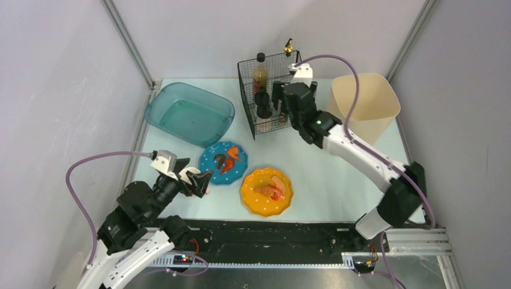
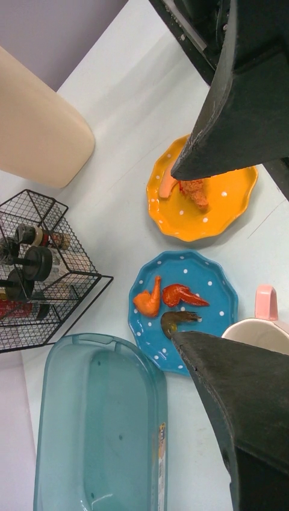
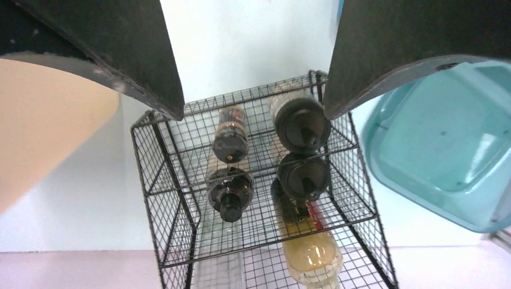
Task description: Clear the kitchen counter
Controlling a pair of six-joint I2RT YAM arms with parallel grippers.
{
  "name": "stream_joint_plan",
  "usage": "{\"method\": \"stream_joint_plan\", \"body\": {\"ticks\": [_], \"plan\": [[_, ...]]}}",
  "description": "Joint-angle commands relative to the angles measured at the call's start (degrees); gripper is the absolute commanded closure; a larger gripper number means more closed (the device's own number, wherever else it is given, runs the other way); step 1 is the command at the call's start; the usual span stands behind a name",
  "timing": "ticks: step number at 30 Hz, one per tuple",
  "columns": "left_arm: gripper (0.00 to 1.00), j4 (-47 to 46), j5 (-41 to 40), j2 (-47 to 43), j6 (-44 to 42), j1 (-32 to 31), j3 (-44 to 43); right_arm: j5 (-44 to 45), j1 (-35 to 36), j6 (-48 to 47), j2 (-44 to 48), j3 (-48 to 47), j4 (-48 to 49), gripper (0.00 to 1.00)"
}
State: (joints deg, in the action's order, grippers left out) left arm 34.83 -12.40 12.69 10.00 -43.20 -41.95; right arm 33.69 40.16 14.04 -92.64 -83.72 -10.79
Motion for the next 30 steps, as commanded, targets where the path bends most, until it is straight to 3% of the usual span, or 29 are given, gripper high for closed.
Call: {"method": "stream_joint_plan", "body": {"ticks": [1, 8, 18, 23, 30], "plan": [[0.02, -1.5, -1.8, -0.6, -0.9, 0.4, 0.3, 2.0, 0.5, 7.3, 8.2, 6.0, -9.3, 0.05], [0.02, -1.5, -1.8, -0.2, -0.7, 0.3, 0.3, -1.8, 3.4, 13.6, 21.7, 17.8, -19.5, 0.01], [0.02, -1.6, -1.1, 0.8, -0.9, 0.4, 0.3, -9.5, 12.3, 28.3, 40.1, 39.6, -22.5, 0.04], [0.02, -1.6, -0.8, 0.9, -0.8, 0.4, 0.3, -17.5, 13.8, 35.9, 42.7, 50.7, -16.8, 0.11], [0.02, -1.5, -0.7, 1.6, -0.8, 0.4, 0.3, -15.8, 17.4, 46.2, 40.8, 56.9, -12.1, 0.19]]}}
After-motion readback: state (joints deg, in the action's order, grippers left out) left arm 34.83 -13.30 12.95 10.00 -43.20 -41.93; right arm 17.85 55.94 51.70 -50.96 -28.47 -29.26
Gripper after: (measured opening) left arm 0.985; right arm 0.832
